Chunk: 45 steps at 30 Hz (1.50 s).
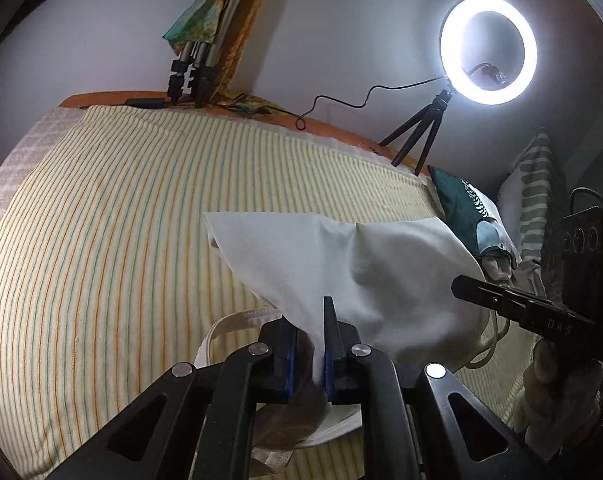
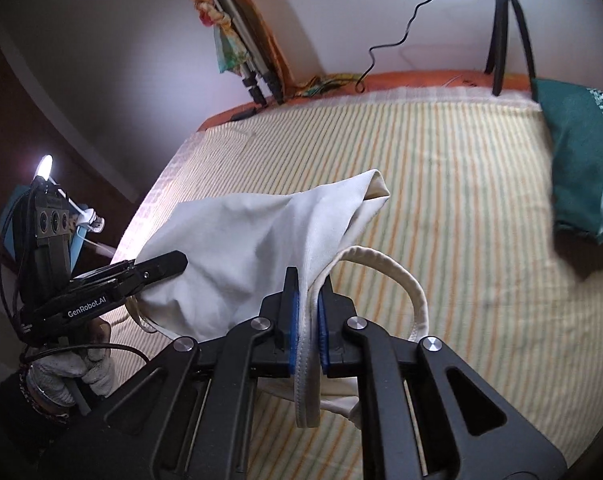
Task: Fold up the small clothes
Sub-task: 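Carry the camisole onto the clothes stack on the green cloth and open both tools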
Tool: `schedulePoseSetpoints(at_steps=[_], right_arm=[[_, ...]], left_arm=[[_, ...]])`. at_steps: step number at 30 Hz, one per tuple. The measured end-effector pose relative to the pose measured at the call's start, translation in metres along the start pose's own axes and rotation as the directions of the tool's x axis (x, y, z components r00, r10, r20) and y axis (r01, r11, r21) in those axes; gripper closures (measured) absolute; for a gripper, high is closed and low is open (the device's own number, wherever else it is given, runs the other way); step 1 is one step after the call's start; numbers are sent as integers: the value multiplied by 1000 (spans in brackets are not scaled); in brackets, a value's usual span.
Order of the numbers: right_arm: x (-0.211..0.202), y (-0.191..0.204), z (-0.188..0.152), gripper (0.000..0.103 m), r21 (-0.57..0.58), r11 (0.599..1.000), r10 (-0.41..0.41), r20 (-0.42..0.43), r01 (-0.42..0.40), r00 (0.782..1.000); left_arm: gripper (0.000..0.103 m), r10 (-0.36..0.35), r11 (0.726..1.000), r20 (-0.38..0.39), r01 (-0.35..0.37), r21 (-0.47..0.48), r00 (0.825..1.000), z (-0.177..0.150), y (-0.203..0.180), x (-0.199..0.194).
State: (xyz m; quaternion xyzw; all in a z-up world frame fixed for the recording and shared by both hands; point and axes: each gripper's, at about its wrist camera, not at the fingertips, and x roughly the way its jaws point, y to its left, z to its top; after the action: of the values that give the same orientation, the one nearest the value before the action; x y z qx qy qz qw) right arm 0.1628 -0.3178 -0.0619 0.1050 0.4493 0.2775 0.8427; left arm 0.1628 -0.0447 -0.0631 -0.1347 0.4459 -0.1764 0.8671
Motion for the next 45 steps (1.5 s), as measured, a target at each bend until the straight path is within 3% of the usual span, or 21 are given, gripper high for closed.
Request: schedulePoseSetpoints(at_steps=[11, 19, 36, 42, 45], right_arm=[[-60, -40, 21, 94, -3, 999, -49, 90, 49, 995], [-97, -96, 34, 95, 16, 992, -127, 132, 126, 983], [-173, -245, 86, 95, 51, 926, -377, 221, 375, 900], [-173, -293, 98, 95, 67, 911, -411, 222, 407, 884], [-169, -317, 97, 95, 76, 899, -437, 204, 431, 876]], left_arm=[[96, -58, 997, 33, 57, 46, 998, 25, -64, 24], [96, -114, 990, 41, 110, 89, 993, 55, -123, 66], [96, -199, 959, 58, 182, 216, 978, 115, -282, 184], [96, -180, 958, 63, 161, 237, 982, 123, -315, 222], [95, -169, 958, 22, 159, 239, 985, 122, -323, 242]])
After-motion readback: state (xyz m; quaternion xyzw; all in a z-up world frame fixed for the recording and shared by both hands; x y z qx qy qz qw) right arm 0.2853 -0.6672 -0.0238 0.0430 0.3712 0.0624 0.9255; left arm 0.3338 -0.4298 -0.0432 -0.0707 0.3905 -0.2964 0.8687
